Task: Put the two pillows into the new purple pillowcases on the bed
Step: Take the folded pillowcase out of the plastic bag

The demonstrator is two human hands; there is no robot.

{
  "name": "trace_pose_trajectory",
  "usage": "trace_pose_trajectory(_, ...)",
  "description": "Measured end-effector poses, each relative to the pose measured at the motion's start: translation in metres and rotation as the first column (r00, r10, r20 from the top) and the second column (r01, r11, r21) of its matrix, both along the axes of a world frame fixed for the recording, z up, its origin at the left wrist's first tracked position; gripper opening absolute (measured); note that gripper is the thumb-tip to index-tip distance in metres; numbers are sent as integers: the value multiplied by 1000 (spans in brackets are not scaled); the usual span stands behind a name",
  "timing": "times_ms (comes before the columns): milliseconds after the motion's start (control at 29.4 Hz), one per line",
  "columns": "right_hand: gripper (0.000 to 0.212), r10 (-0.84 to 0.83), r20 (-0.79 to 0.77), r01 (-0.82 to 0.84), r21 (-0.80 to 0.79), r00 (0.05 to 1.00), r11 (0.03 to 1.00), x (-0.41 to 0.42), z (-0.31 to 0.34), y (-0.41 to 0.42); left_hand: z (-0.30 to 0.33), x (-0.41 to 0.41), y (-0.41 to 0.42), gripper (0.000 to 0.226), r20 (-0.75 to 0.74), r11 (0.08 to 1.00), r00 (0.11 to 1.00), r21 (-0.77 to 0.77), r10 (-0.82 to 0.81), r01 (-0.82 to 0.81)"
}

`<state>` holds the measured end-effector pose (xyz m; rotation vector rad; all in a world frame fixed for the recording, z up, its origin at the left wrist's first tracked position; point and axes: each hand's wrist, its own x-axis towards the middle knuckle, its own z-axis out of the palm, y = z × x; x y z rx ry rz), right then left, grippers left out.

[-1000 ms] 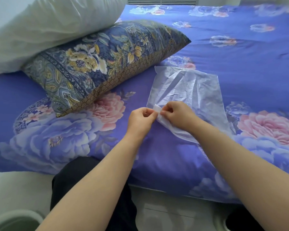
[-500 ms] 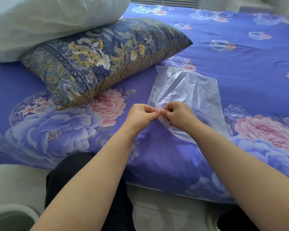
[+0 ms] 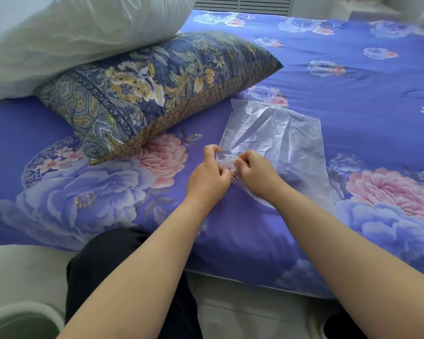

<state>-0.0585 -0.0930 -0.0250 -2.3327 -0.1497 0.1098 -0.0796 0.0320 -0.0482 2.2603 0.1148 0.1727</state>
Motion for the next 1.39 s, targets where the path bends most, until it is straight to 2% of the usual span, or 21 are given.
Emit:
trace_pose_trajectory(68,12,55,-1,-55,26,998,998,-7,-1,0,4,-3,4,41,52,998,998,59,-32,29)
trace_pose_trajectory(170,28,90,-26,-89,31,996,996,-18,-6,-2,7,-3,9,14,70,996,997,86,-23,17)
trace_pose_trajectory(204,28,68,-4,-68,14,998,998,-20,-9,-2,8,-4,9,12,80,994,997,106,-14,6)
trace_pose_trajectory(340,22,-92,184,105,-62,979,993,-29,-14,-6,10,-12,5,5,47,993,999,119,-19,14)
trace_pose_trajectory(442,25,-46,388,146,-232,921,962,-41,-23,-6,14,-19,6,3,-38,996,999,83,-27,30)
trace_pose_trajectory(510,28,-51,438,201,-303,897,932,-48,-34,-11,13,-26,8,5,-74,993,996,104,-48,56)
trace_pose_trajectory(578,31,-142,407,291,-332,902,897,-54,-45,-21,10,-33,9,10,-97,968,993,238,-61,83)
trace_pose_trajectory(680,34,-248,421,395,-310,873,865,-64,-57,-32,3,-41,5,15,-13,877,998,477,-67,64)
trace_pose_trajectory(816,39,-393,431,527,-256,812,810,-78,-61,-52,1,-42,-2,26,48,781,994,623,-97,47)
trace_pose_trajectory(918,43,-529,426,647,-203,734,735,-85,-66,-78,-1,-43,0,25,91,793,991,609,-96,21)
trace_pose_trajectory(986,46,-590,415,689,-141,693,711,-89,-68,-90,-3,-45,-4,17,180,798,966,602,-187,42)
trace_pose_trajectory(1088,46,-653,370,710,-28,661,703,-89,-67,-98,-6,-47,-18,12,295,765,874,632,-385,124)
trace_pose_trajectory(1122,46,-679,361,725,11,639,689,-89,-65,-101,-7,-49,-23,13,311,768,865,628,-393,123)
trace_pose_trajectory(1190,44,-732,340,756,86,590,649,-87,-63,-112,-11,-52,-25,20,337,826,884,556,-324,91)
trace_pose_trajectory(1292,47,-784,256,774,163,565,611,-87,-60,-135,-15,-52,-21,18,354,933,913,354,-202,69)
trace_pose_trajectory(1394,53,-808,131,765,265,575,587,-89,-54,-145,-12,-59,-25,9,380,956,903,276,-203,98)
